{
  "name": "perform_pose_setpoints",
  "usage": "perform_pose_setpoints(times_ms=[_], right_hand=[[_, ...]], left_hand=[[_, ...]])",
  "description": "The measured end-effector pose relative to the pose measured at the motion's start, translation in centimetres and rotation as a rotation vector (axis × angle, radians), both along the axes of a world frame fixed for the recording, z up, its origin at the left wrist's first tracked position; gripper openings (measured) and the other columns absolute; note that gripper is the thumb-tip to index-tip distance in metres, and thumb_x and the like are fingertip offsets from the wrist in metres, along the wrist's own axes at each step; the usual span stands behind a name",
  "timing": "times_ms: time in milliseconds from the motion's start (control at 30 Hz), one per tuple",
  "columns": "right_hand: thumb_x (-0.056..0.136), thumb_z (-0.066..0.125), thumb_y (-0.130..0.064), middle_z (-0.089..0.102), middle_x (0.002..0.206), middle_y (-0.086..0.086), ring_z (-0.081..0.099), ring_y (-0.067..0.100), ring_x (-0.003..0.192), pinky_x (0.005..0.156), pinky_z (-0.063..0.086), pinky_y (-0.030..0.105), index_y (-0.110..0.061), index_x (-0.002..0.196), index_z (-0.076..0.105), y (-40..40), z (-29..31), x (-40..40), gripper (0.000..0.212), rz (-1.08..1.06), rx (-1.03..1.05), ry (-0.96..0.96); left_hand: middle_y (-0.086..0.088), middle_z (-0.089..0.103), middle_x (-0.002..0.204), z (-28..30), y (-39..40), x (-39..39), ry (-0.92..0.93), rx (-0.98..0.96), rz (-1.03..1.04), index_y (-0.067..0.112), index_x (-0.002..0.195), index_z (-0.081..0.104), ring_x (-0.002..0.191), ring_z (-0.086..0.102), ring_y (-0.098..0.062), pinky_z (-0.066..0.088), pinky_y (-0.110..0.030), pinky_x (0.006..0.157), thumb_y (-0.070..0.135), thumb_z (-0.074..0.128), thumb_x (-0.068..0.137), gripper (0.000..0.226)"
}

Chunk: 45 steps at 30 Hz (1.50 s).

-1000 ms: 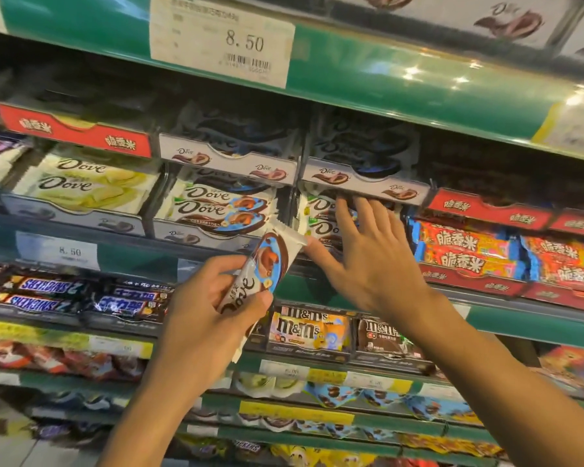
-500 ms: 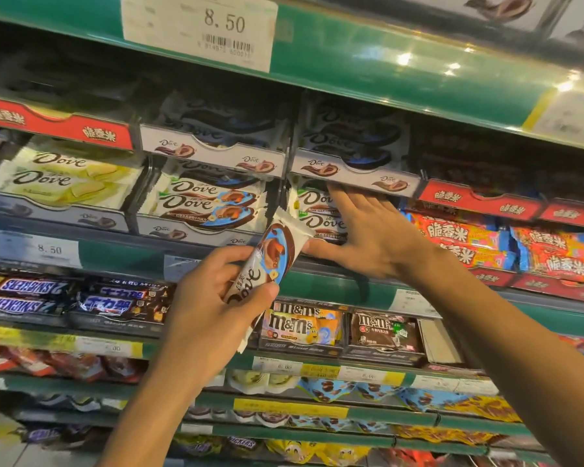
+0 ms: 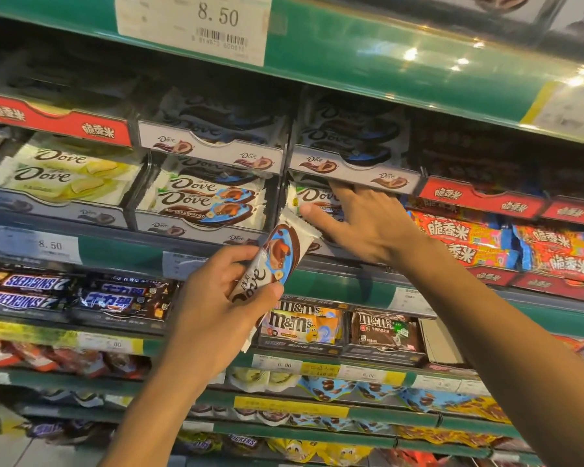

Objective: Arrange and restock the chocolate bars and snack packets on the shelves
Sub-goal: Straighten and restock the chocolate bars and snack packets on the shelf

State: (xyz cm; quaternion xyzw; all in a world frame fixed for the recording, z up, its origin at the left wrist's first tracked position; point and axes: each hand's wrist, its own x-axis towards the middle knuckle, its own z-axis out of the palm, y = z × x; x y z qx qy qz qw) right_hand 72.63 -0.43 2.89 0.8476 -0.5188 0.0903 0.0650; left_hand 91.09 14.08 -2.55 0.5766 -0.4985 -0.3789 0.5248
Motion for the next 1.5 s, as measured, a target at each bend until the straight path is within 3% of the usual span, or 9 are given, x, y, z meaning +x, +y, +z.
perform_pose_setpoints(times_ms=[167, 300, 400, 833, 967, 1033, 1133, 1267, 1500], right_hand=[[0.087, 0.010, -0.084, 0.065, 0.104, 0.010, 0.056, 0.024, 0.085, 0.080, 0.041, 0.040, -0.018, 0.125, 0.049, -0.2, -0.1, 0.1, 0.085, -0.001, -0.013, -0.018], [0.080, 0.010, -0.090, 0.062, 0.126, 0.011, 0.059, 0.029, 0.110, 0.099, 0.041, 0.049, -0.019, 0.140, 0.038, -0.2, 0.2, 0.2, 0.098, -0.040, 0.088, 0.012], [0.078, 0.019, -0.089, 0.044, 0.148, 0.008, 0.042, 0.029, 0.135, 0.115, 0.025, 0.050, -0.018, 0.152, 0.023, 1.4, -0.3, 0.0, 0.103, 0.004, 0.069, 0.040], [0.065, 0.043, -0.094, 0.024, 0.160, 0.002, 0.021, 0.024, 0.147, 0.122, 0.010, 0.049, -0.016, 0.157, 0.009, 2.5, 0.2, -0.5, 0.125, 0.080, 0.093, 0.031], [0.079, 0.059, -0.074, 0.016, 0.164, -0.001, 0.010, 0.015, 0.151, 0.124, 0.011, 0.046, -0.019, 0.157, 0.017, 5.6, -0.8, -1.7, 0.105, 0.293, -0.044, -0.131], [0.085, 0.065, -0.060, 0.029, 0.160, 0.002, 0.023, 0.017, 0.149, 0.120, 0.023, 0.046, -0.017, 0.153, 0.033, 6.6, -1.0, -2.1, 0.086, 0.449, -0.114, -0.169], [0.092, 0.067, -0.043, 0.048, 0.147, 0.003, 0.039, 0.021, 0.140, 0.113, 0.035, 0.044, -0.015, 0.143, 0.050, 6.7, -1.0, -2.3, 0.060, 0.602, -0.158, -0.144], [0.095, 0.066, -0.034, 0.060, 0.133, 0.001, 0.051, 0.023, 0.127, 0.101, 0.043, 0.044, -0.014, 0.134, 0.059, 6.0, -0.5, -3.3, 0.044, 0.645, -0.202, -0.134], [0.097, 0.062, -0.027, 0.062, 0.124, 0.002, 0.054, 0.025, 0.114, 0.098, 0.045, 0.034, -0.009, 0.126, 0.061, 4.9, -1.4, -5.3, 0.034, 0.546, -0.230, -0.160]], left_hand=[[0.023, 0.071, 0.093, -0.4, 0.1, 0.1, 0.010, 0.003, 0.012, 0.033, 0.108, 0.062, 0.086, 0.068, 0.004, 0.053, -0.018, 0.072, 0.018, 0.080, 0.078, 0.038], [0.024, 0.071, 0.093, -0.6, 0.2, 0.0, 0.013, 0.006, 0.025, 0.034, 0.107, 0.062, 0.085, 0.068, 0.005, 0.053, -0.021, 0.073, 0.019, 0.080, 0.078, 0.038], [0.025, 0.071, 0.093, -0.6, 0.2, 0.0, 0.010, -0.005, 0.012, 0.036, 0.105, 0.062, 0.084, 0.068, 0.006, 0.053, -0.016, 0.069, 0.018, 0.079, 0.078, 0.037], [0.021, 0.072, 0.091, 0.5, -0.1, -0.4, -0.008, -0.012, -0.001, 0.035, 0.104, 0.060, 0.079, 0.069, 0.003, 0.054, -0.015, 0.065, 0.013, 0.078, 0.079, 0.037], [0.018, 0.072, 0.096, 1.1, -0.6, 0.0, -0.131, 0.032, -0.051, 0.035, 0.112, 0.061, 0.086, 0.067, 0.006, 0.054, -0.028, 0.081, 0.017, 0.074, 0.084, 0.035], [0.020, 0.071, 0.098, 1.7, -1.0, 0.0, -0.197, 0.042, -0.112, 0.036, 0.109, 0.062, 0.090, 0.066, 0.006, 0.053, -0.033, 0.087, 0.017, 0.071, 0.087, 0.030], [0.021, 0.071, 0.093, 2.8, -1.6, -0.3, -0.242, 0.040, -0.204, 0.037, 0.102, 0.063, 0.089, 0.064, 0.009, 0.050, -0.023, 0.084, 0.017, 0.070, 0.088, 0.026], [0.025, 0.068, 0.082, 4.1, -2.4, -0.5, -0.208, 0.063, -0.222, 0.033, 0.100, 0.060, 0.082, 0.062, 0.015, 0.049, -0.010, 0.072, 0.018, 0.078, 0.081, 0.030], [0.017, 0.068, 0.097, 4.8, -2.1, -1.1, -0.305, -0.100, 0.039, 0.034, 0.097, 0.058, 0.090, 0.064, 0.004, 0.051, -0.022, 0.075, 0.034, 0.078, 0.078, 0.028]])
